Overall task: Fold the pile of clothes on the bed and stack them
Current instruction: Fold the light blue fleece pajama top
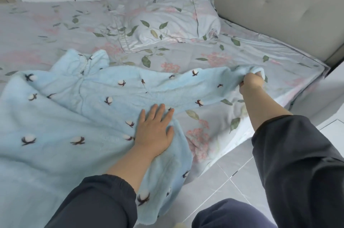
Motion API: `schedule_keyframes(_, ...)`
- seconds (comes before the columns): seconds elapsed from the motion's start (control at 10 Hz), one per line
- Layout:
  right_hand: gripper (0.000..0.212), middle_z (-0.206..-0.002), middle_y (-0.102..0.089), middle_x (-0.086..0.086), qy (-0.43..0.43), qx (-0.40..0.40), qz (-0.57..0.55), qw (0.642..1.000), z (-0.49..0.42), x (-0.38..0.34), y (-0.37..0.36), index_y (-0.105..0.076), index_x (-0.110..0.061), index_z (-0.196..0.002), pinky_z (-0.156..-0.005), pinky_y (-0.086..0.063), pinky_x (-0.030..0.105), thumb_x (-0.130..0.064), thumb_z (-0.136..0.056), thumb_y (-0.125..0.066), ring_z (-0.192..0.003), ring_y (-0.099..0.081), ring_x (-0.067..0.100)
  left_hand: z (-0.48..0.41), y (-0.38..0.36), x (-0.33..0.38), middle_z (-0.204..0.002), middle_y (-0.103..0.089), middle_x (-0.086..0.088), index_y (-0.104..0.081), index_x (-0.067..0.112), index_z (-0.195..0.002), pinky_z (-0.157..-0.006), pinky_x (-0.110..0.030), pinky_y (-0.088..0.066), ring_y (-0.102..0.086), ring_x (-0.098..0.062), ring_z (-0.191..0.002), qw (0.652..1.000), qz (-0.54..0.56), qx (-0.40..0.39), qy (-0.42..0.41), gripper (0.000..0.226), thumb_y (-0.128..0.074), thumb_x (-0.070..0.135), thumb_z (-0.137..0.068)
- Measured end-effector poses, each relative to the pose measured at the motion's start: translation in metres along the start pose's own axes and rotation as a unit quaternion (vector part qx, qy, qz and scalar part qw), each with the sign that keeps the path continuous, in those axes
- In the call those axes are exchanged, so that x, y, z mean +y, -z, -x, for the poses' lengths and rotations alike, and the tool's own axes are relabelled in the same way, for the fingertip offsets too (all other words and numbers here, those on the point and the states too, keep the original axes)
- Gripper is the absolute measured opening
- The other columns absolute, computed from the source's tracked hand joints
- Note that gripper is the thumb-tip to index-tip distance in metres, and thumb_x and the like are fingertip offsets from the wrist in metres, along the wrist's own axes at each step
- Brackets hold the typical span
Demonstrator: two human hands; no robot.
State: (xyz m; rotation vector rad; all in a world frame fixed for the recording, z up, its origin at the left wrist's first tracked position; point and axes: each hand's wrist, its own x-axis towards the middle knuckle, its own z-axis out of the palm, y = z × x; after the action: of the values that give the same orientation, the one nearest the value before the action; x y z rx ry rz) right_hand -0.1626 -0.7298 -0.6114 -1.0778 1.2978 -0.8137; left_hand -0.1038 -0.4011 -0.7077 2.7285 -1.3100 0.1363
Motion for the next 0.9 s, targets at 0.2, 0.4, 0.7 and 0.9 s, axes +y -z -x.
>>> schedule_keyframes(0.2,0.045,-0.125,-0.059,0.018,0.242,-0.145,0.012,0.959,0.116,-0.022,-0.043,-0.051,-0.004,-0.131,-0.084,-0.050,0.030,0.007,-0.089,-0.043,-0.101,-0.061,0.025,0.038,0.042,-0.041,-0.157,-0.025,-0.003,-0.022,0.020,-0.151,-0.117,-0.041,-0.011,-0.017,-0.020,-0.146,0.998,0.000,0.063,-0.025,0.055,-0.036,0.029,-0.099)
schedule_keyframes(0.4,0.059,-0.124,-0.056,0.003,0.446,-0.388,0.077,0.803,0.299,0.022,-0.081,-0.049,0.000,-0.133,-0.099,-0.036,0.012,0.020,-0.081,-0.031,-0.119,-0.049,0.012,0.122,0.111,-0.129,-0.128,-0.057,-0.016,-0.056,0.009,-0.121,-0.094,-0.034,-0.043,-0.058,-0.027,-0.109,0.763,0.540,0.173,0.311,0.026,-0.041,0.011,-0.100)
schedule_keyframes(0.7,0.079,-0.160,-0.001,0.000,0.497,-0.512,0.569,0.409,0.371,0.166,-0.049,-0.005,-0.025,-0.153,-0.115,0.004,0.049,-0.038,-0.091,-0.052,-0.147,0.002,0.020,0.233,0.130,-0.188,-0.118,-0.060,0.004,-0.051,0.018,-0.134,-0.090,-0.036,-0.050,-0.060,-0.019,-0.112,0.411,0.789,0.101,0.446,0.060,-0.047,0.060,-0.090)
schedule_keyframes(0.9,0.076,-0.160,-0.005,0.002,0.533,-0.431,0.555,0.472,0.374,0.178,-0.048,-0.008,-0.019,-0.152,-0.115,-0.003,0.051,-0.037,-0.091,-0.050,-0.147,-0.004,0.020,0.221,0.139,-0.153,-0.096,-0.058,-0.015,-0.056,0.002,-0.094,-0.084,-0.041,-0.050,-0.059,-0.027,-0.091,0.559,0.648,0.130,0.501,0.008,-0.057,0.005,-0.087)
